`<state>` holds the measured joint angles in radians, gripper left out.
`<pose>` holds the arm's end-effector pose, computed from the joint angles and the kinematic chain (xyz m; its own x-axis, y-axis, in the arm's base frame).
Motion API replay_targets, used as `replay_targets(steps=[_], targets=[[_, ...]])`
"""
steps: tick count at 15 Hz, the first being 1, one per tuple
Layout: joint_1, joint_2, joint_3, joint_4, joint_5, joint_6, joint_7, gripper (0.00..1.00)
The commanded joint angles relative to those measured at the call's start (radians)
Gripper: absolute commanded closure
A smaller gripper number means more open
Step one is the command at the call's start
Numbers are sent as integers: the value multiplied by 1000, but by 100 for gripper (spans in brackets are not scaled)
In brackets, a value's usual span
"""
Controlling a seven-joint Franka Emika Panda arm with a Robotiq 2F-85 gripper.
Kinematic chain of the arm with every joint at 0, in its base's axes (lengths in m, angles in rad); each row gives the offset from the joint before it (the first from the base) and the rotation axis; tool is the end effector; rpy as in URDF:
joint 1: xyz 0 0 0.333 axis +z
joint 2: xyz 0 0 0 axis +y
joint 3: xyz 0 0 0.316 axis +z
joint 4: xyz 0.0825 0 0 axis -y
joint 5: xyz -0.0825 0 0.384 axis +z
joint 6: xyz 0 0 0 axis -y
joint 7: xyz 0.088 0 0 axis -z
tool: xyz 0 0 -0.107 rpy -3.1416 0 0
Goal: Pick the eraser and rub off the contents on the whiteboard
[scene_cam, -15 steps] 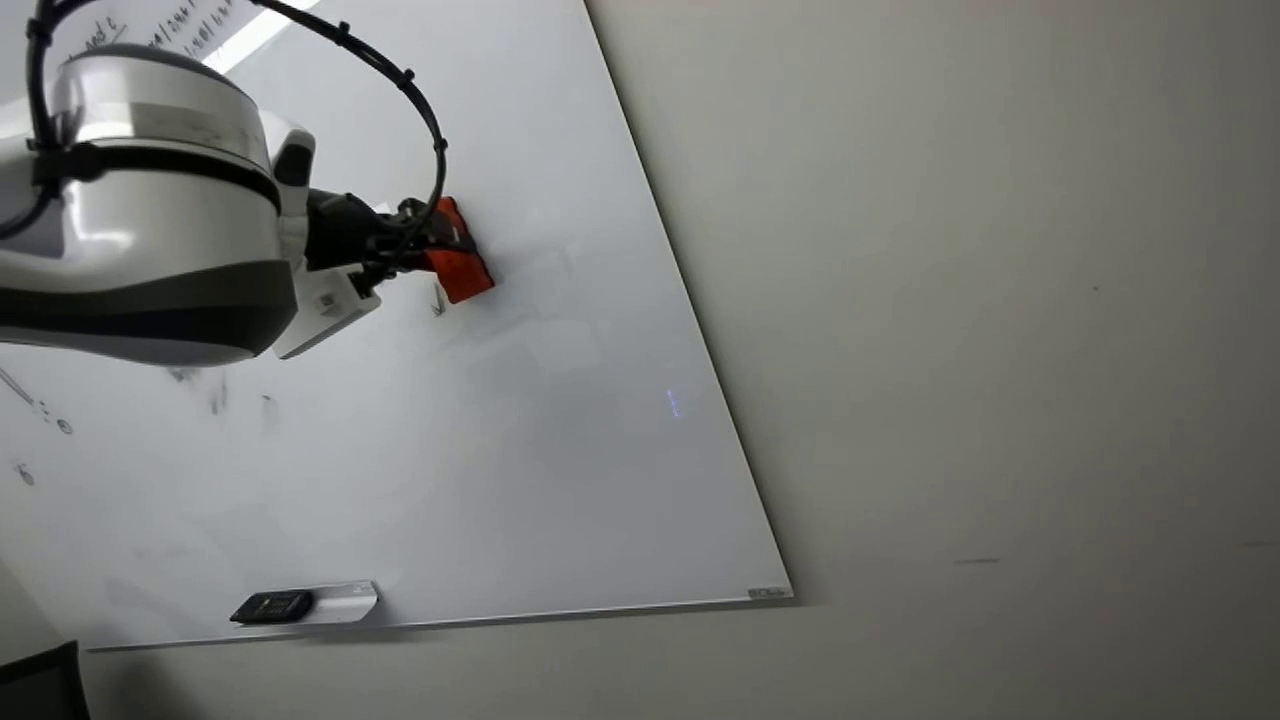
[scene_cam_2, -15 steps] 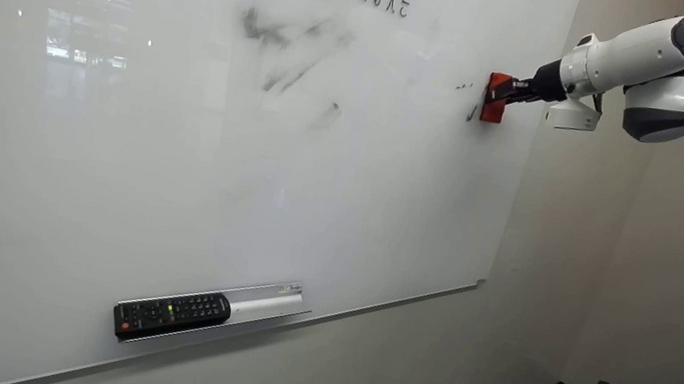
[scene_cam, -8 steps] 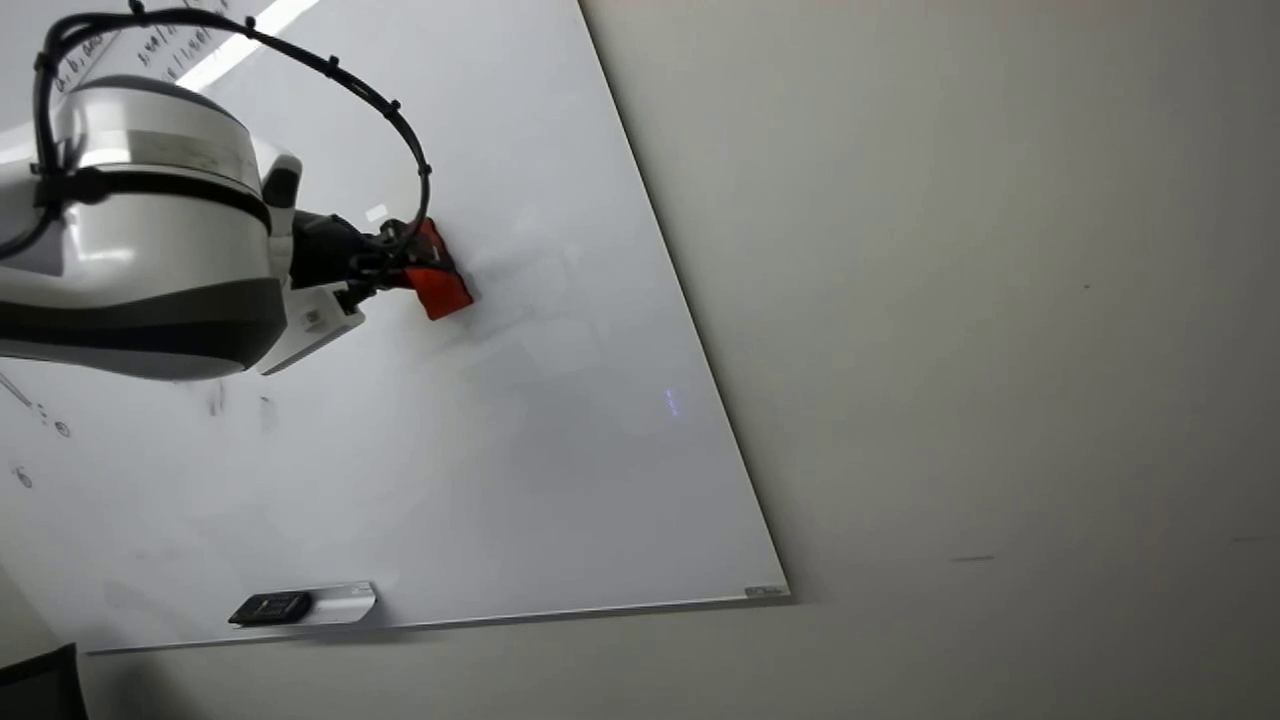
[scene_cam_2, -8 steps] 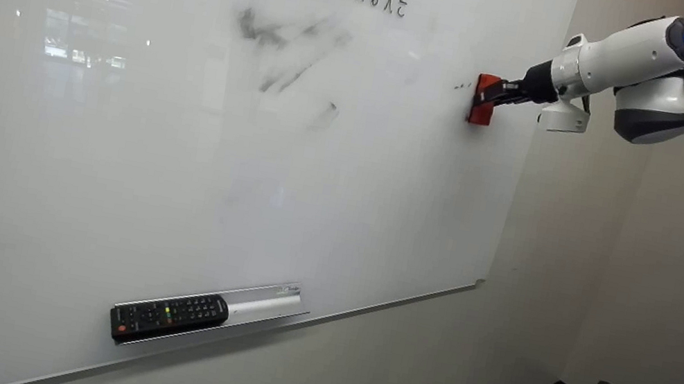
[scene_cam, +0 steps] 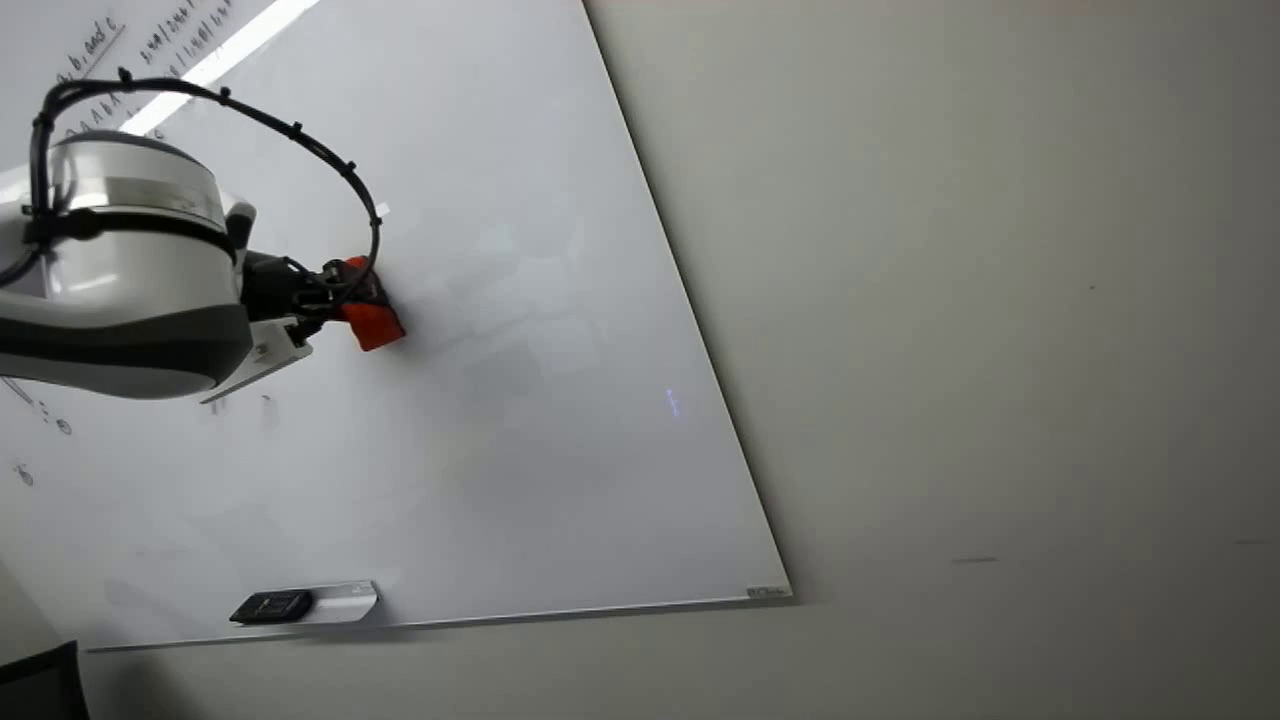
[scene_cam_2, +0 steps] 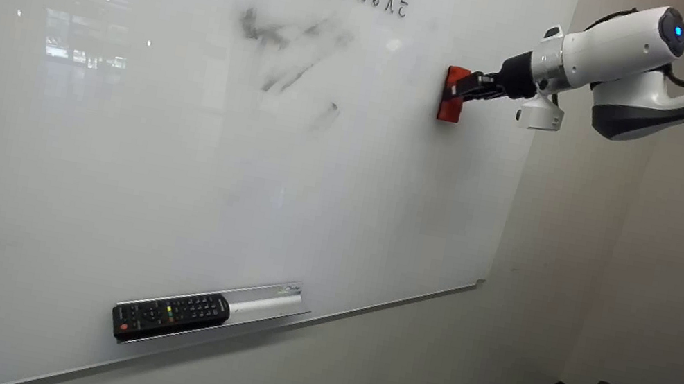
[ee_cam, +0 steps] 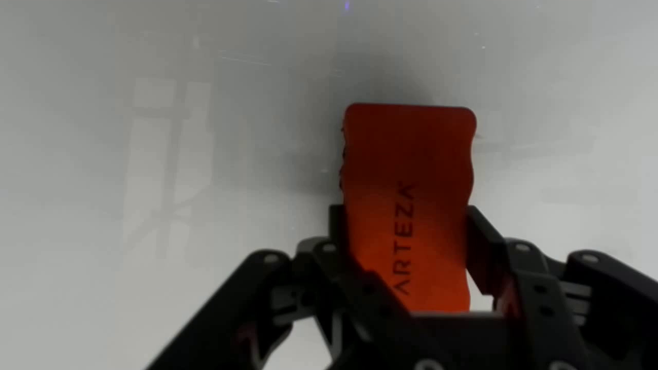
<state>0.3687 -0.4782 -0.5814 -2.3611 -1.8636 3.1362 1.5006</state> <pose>0.4272 -0.0361 0.5408 0.3638 0.0674 0.9291 -0.0313 -0.9959 0.0845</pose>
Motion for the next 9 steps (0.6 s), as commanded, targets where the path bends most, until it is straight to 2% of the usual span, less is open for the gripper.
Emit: replay_targets(steps=[1, 5, 9], targets=[[145, 107, 44, 83, -14, -45, 88, 70], [235, 171, 56, 101, -11, -80, 123, 70], [236, 161, 123, 8, 78, -225, 121, 70]])
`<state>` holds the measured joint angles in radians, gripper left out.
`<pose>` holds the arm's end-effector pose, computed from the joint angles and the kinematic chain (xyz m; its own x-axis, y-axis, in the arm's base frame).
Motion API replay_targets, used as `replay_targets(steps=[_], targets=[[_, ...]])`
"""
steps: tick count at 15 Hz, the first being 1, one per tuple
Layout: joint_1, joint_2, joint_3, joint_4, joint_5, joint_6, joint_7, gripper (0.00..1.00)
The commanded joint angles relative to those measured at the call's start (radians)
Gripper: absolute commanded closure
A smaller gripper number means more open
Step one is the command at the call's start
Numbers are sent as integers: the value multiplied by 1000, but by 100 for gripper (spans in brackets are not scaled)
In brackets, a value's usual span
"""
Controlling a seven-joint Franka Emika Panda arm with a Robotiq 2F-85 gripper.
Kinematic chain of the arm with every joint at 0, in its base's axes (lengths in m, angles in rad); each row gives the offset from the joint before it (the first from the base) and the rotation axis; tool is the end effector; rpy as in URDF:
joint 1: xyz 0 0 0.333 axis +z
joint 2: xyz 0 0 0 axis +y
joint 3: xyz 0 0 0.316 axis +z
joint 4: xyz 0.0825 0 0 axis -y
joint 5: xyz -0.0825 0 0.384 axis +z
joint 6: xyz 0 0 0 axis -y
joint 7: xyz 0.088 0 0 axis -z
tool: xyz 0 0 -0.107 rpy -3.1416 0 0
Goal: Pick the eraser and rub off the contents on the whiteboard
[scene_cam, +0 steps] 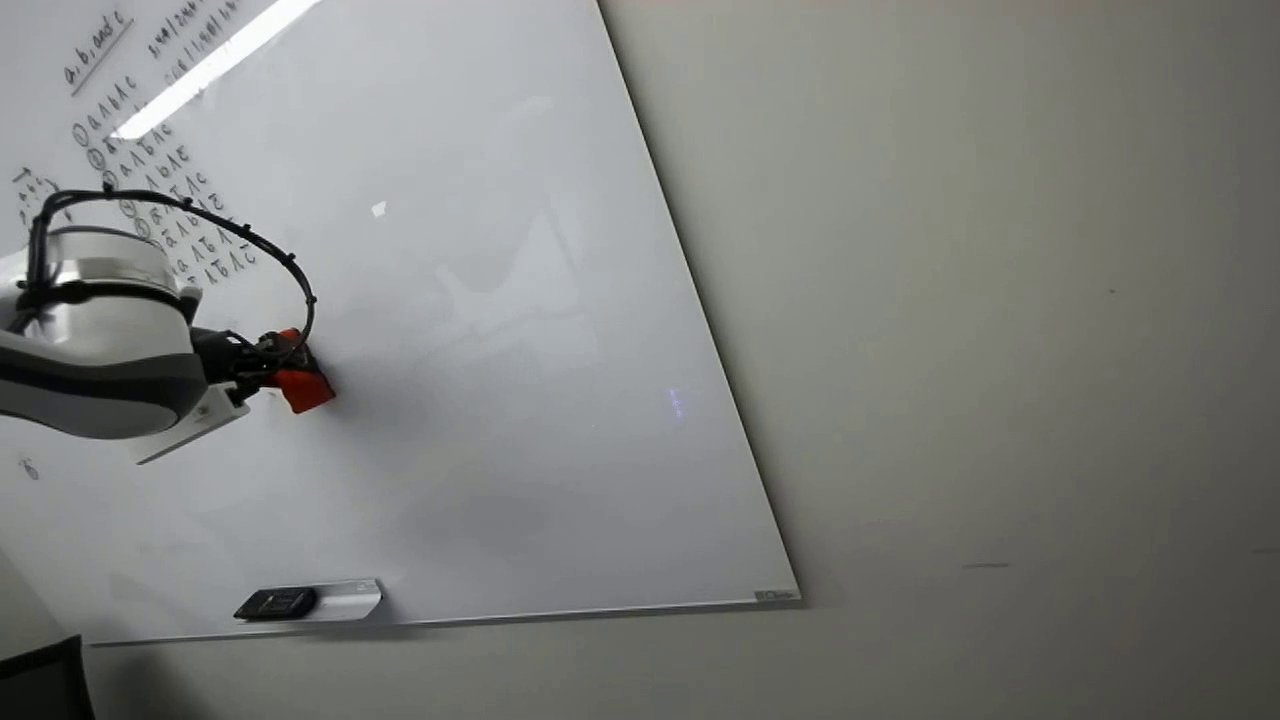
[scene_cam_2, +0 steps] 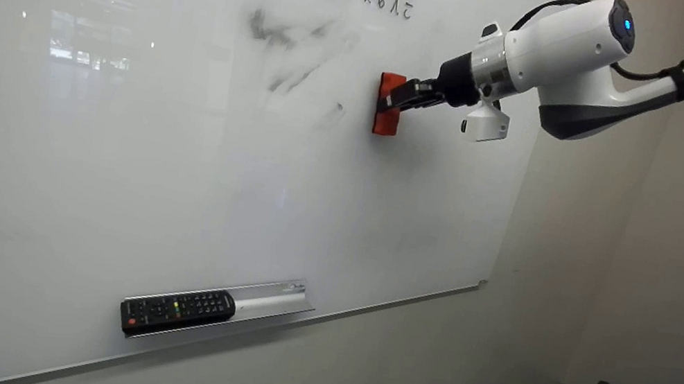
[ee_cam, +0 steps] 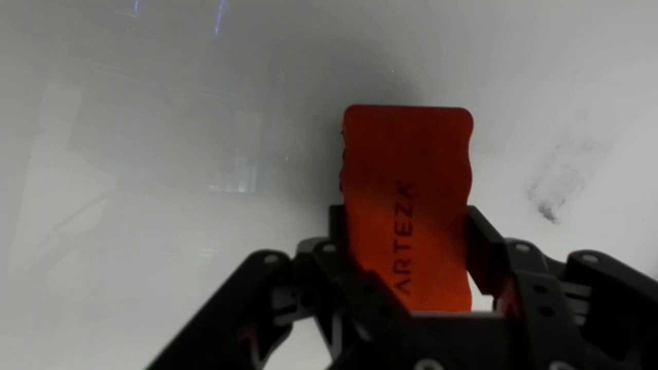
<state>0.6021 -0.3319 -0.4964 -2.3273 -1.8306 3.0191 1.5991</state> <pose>0.4542 0.1053 0.5019 0.4156 0.1460 0.8977 0.1200 -0.9872 0.1051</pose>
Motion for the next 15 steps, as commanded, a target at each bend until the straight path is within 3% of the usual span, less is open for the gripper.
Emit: replay_targets(steps=[1, 4, 5, 9, 10, 15], targets=[[5, 6, 56, -46, 58, -152, 34, 70], [1, -2, 77, -101, 135, -188, -45, 70], [5, 12, 67, -72, 92, -160, 4, 45], [4, 12, 69, -95, 113, -164, -9, 45], [3, 12, 69, -95, 114, -165, -9, 70], [69, 140, 73, -47, 21, -106, 299, 70]])
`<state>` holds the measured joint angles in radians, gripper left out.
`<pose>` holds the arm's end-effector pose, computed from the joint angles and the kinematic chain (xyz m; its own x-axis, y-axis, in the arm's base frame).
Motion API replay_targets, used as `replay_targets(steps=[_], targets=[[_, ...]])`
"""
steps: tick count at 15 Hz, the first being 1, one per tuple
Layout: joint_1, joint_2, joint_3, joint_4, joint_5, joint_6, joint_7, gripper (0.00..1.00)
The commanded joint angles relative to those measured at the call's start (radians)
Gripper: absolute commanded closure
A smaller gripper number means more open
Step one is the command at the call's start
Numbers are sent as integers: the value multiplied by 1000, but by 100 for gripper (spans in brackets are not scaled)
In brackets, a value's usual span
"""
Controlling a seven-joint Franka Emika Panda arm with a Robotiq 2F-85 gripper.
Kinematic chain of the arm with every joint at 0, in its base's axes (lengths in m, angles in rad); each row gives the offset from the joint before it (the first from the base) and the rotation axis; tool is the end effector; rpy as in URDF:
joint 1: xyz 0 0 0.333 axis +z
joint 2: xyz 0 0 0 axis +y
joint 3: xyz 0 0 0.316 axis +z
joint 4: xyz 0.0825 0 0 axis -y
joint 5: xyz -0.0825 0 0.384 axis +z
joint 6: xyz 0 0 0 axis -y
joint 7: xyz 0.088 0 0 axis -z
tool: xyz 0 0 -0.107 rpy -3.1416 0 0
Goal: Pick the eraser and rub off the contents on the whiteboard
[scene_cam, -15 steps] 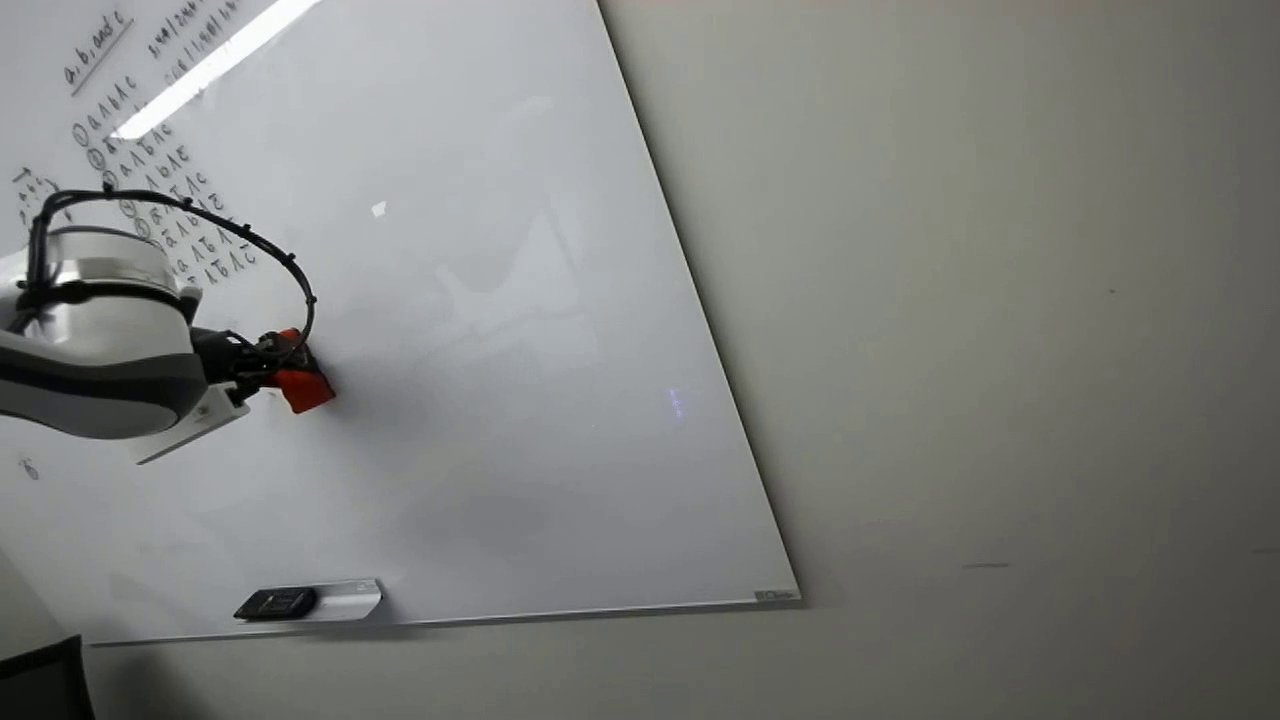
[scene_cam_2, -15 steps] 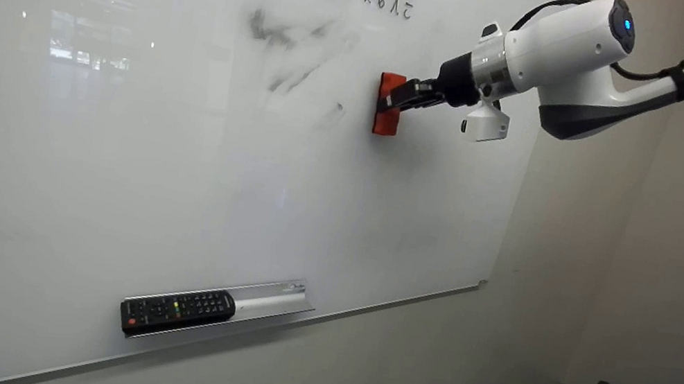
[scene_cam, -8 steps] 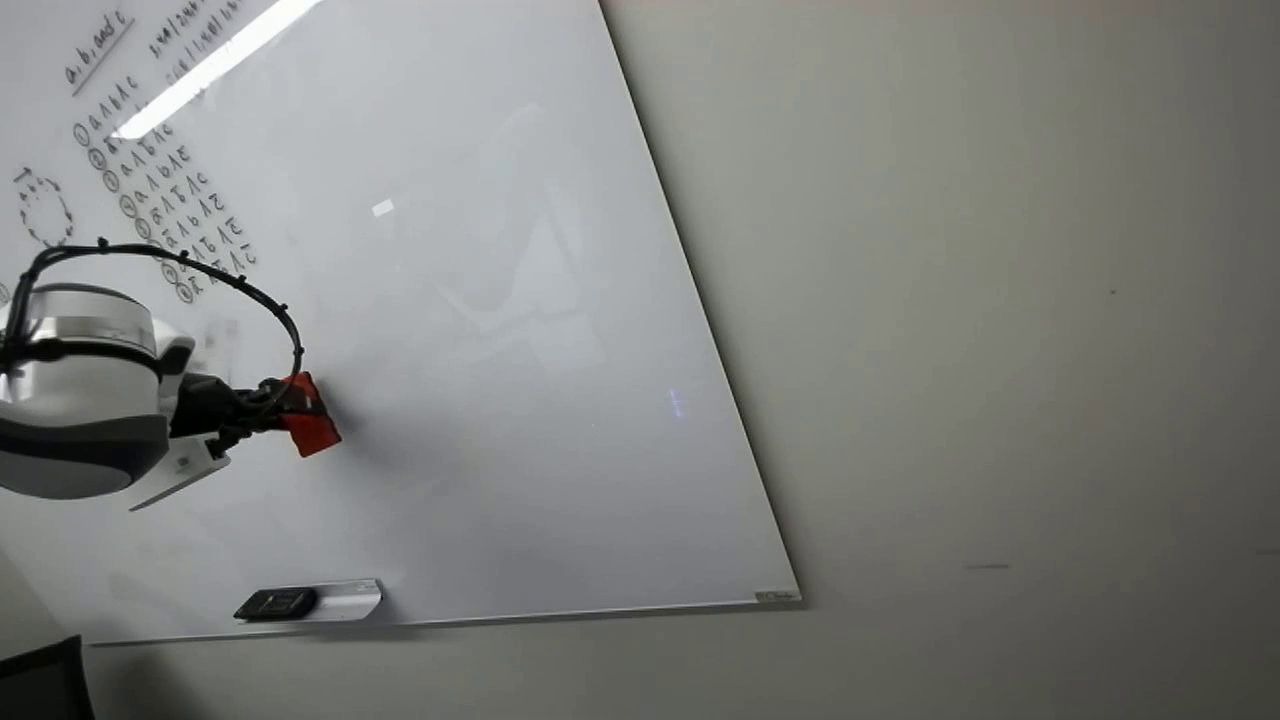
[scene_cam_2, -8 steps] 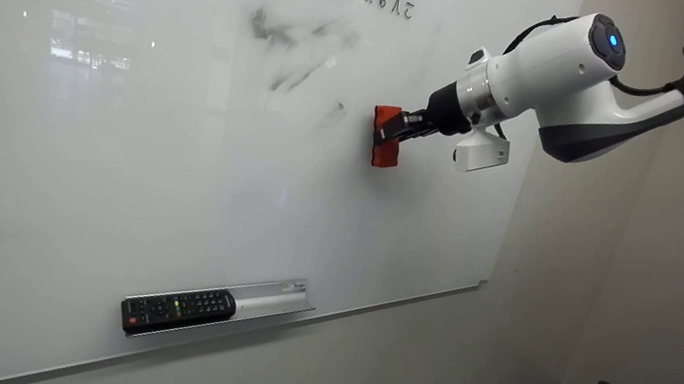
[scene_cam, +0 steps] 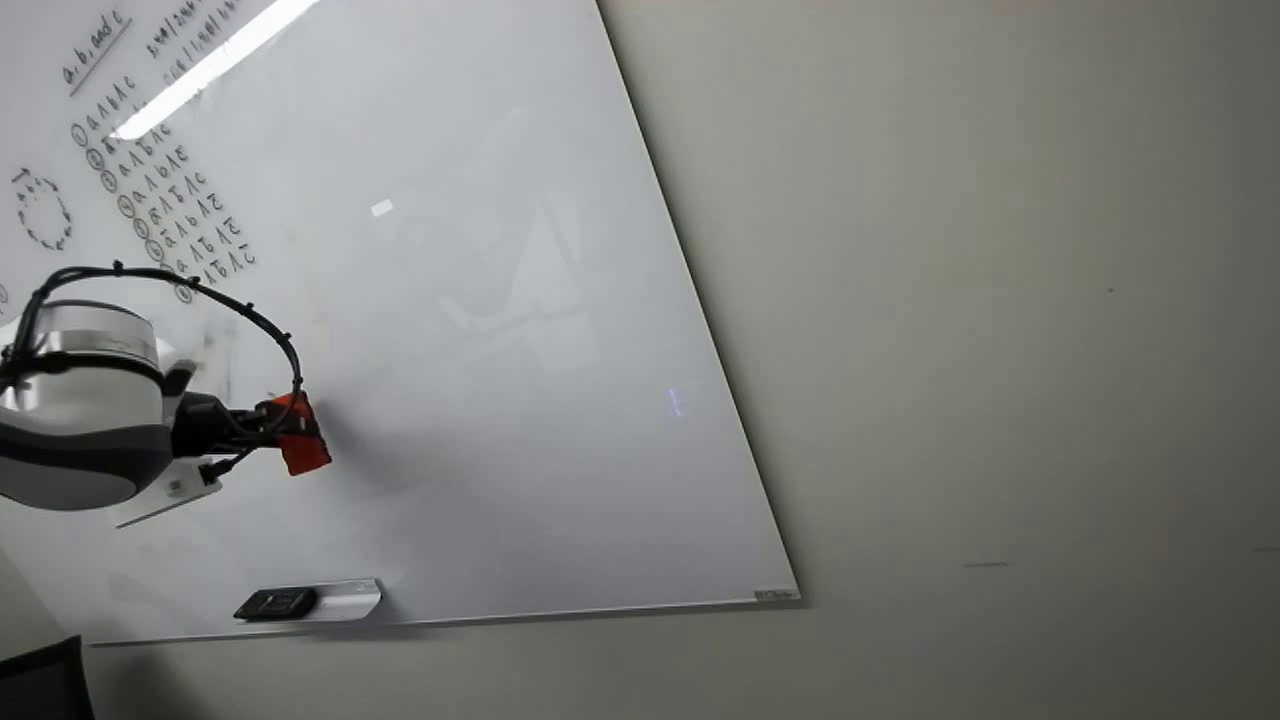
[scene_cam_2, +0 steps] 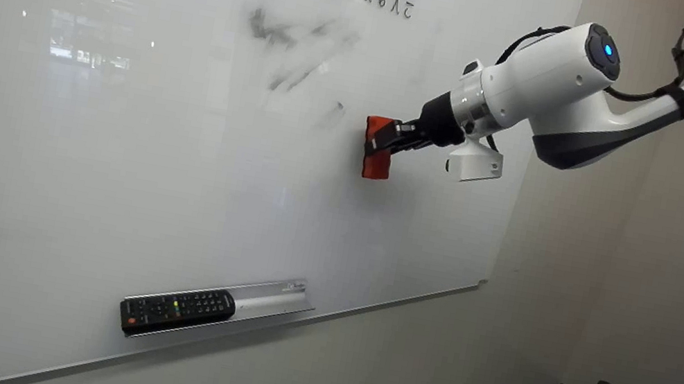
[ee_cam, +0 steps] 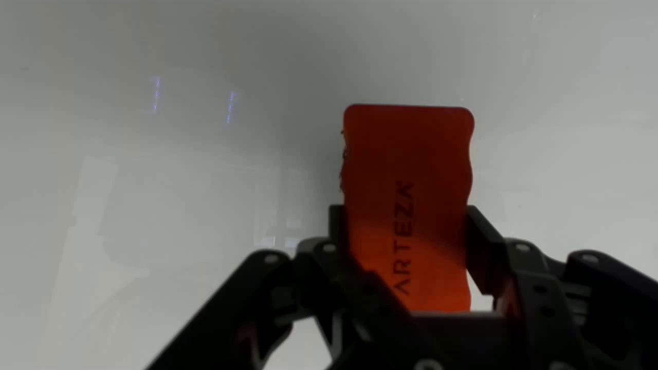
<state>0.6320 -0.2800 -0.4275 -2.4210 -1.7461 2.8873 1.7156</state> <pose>0.4417 0.1449 0.4401 0.5300 0.0543 0.8463 0.0255 -0.9985 0.0481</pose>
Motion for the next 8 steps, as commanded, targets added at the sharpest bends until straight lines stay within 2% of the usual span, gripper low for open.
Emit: replay_targets(steps=[1, 4, 8], targets=[[55, 116, 6, 52, -83, 26, 250, 70], [105, 220, 7, 83, -146, 25, 448, 70], [128, 368, 7, 143, -165, 59, 589, 70]])
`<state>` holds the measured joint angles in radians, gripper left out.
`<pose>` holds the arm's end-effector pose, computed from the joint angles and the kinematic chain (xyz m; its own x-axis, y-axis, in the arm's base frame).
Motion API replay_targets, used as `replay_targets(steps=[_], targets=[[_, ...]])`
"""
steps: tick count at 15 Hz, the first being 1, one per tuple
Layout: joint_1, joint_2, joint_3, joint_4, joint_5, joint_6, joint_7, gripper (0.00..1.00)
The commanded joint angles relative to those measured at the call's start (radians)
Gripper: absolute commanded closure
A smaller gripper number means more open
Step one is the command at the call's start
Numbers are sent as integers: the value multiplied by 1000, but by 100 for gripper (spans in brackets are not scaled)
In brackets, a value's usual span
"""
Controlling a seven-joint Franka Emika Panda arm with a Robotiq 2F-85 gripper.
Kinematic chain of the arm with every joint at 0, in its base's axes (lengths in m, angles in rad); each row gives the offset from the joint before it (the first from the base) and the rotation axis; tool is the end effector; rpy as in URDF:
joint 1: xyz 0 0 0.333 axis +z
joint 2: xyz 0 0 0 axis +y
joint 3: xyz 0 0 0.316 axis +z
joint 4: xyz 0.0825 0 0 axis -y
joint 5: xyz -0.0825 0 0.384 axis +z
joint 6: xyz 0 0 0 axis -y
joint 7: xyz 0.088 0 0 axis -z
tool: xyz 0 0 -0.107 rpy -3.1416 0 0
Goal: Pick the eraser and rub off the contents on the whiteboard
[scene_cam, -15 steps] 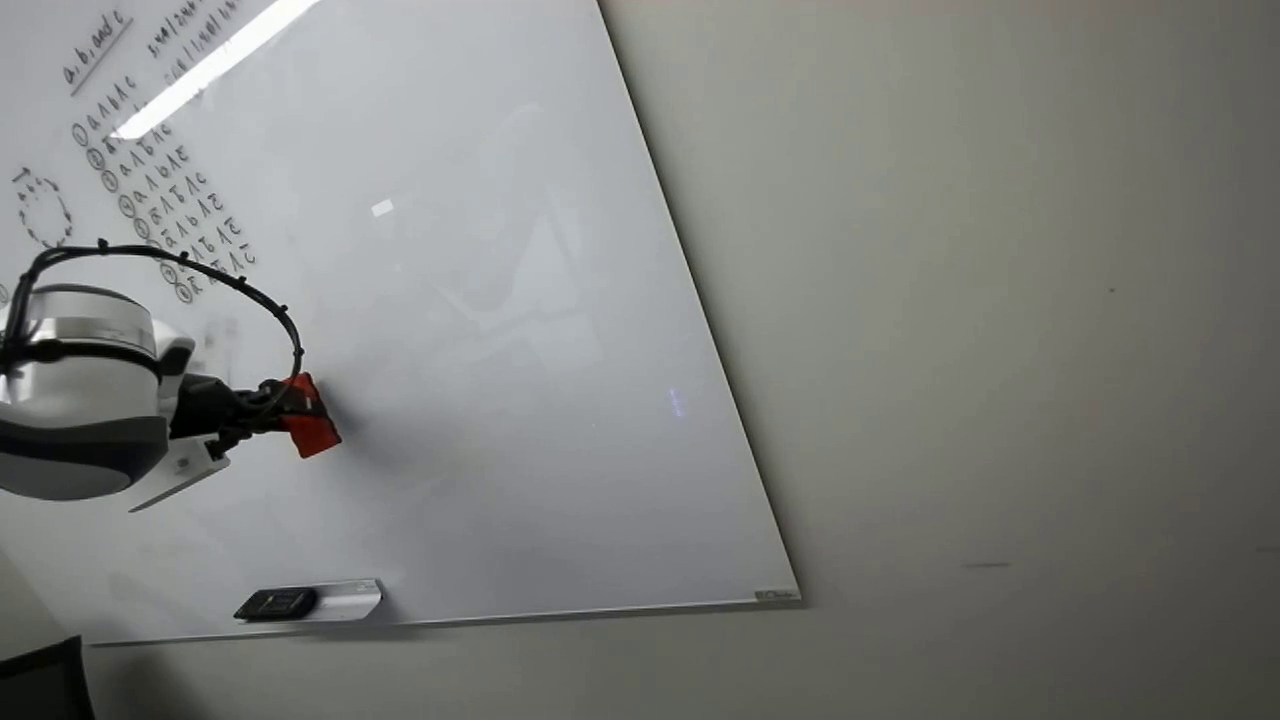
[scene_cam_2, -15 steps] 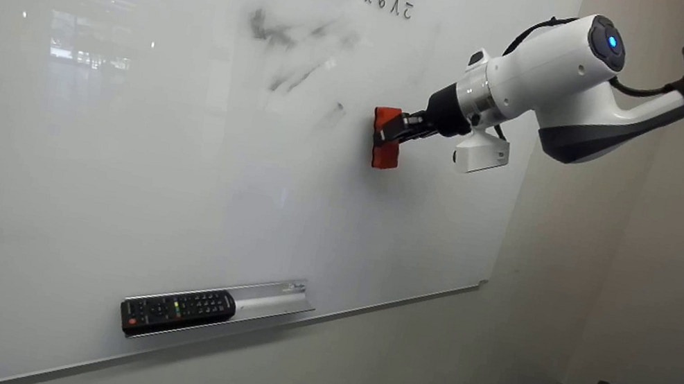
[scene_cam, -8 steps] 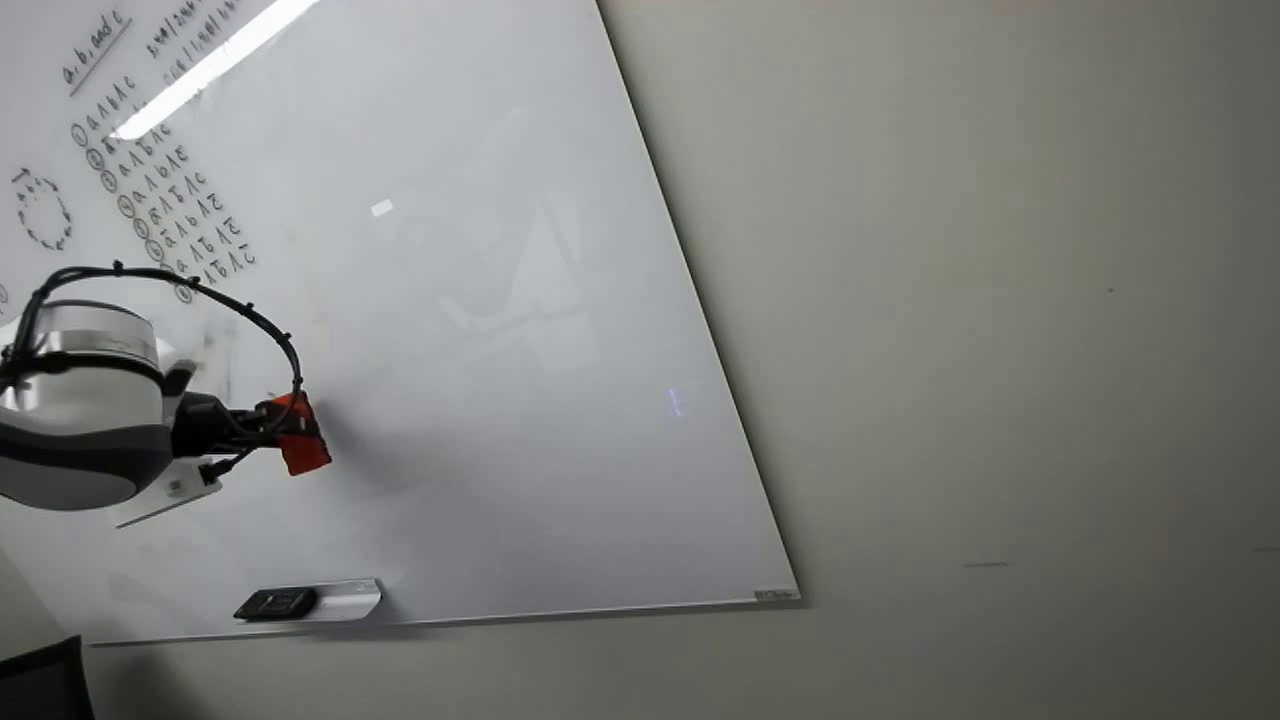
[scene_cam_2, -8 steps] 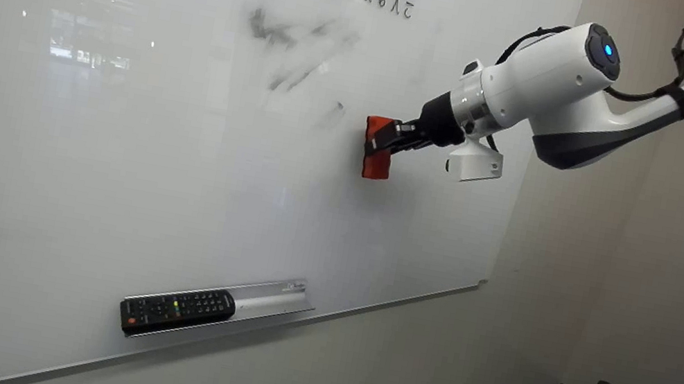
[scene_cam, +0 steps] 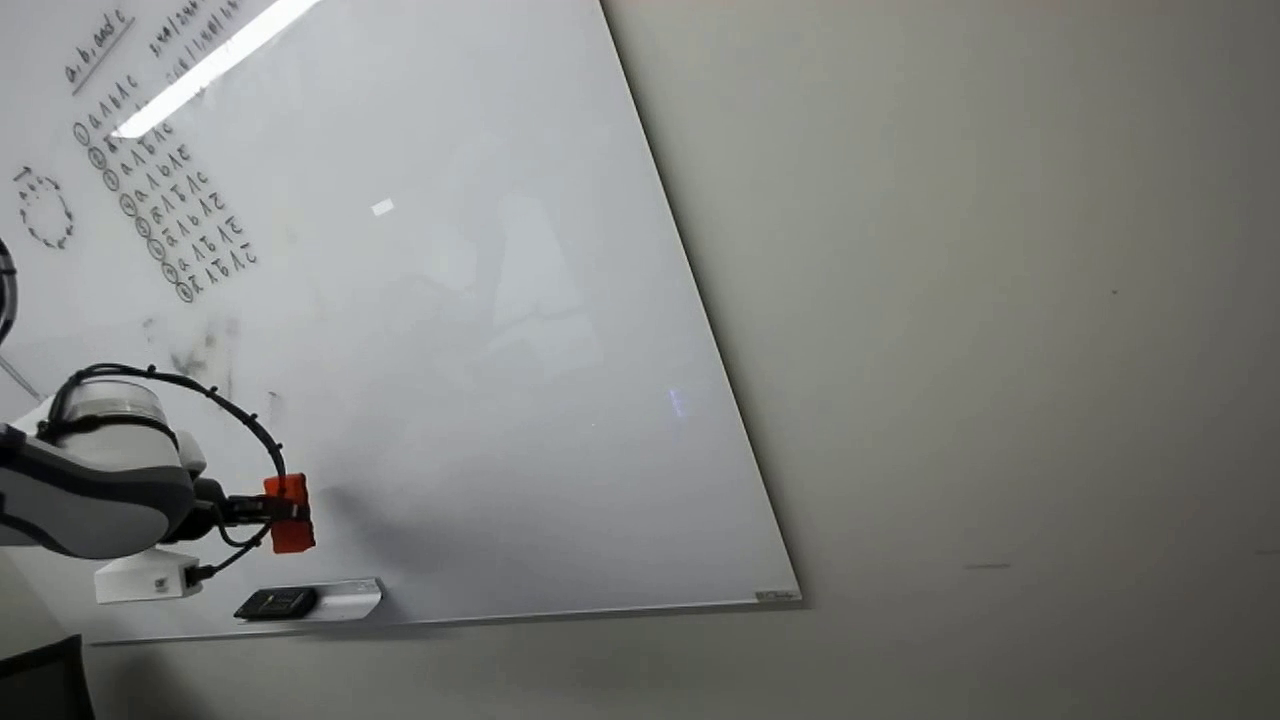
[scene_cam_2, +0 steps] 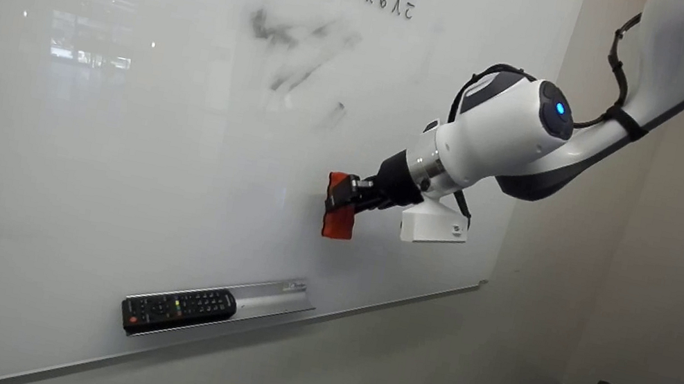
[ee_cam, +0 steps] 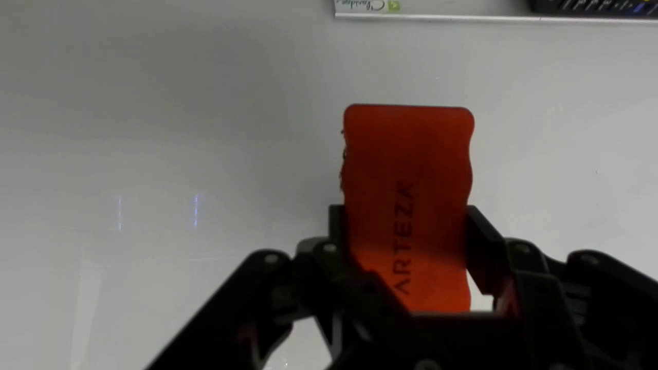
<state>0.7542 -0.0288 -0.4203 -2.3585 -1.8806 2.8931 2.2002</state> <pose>0.4421 0.2127 0.3470 0.6166 -0.1101 0.7796 -0.0426 -0.9934 -0.1066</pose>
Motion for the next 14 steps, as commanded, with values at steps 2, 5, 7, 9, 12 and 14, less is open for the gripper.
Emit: replay_targets(steps=[2, 5, 7, 9, 12, 14], targets=[[1, 189, 3, 114, -3, 86, 116, 70], [-5, 295, 10, 171, 45, 149, 87, 70], [-6, 350, 12, 205, 84, 176, 59, 70], [-3, 393, 16, 233, 123, 183, 30, 70], [-2, 443, 22, 268, 179, 180, -36, 70], [-1, 466, 26, 285, 214, 175, -83, 70]])
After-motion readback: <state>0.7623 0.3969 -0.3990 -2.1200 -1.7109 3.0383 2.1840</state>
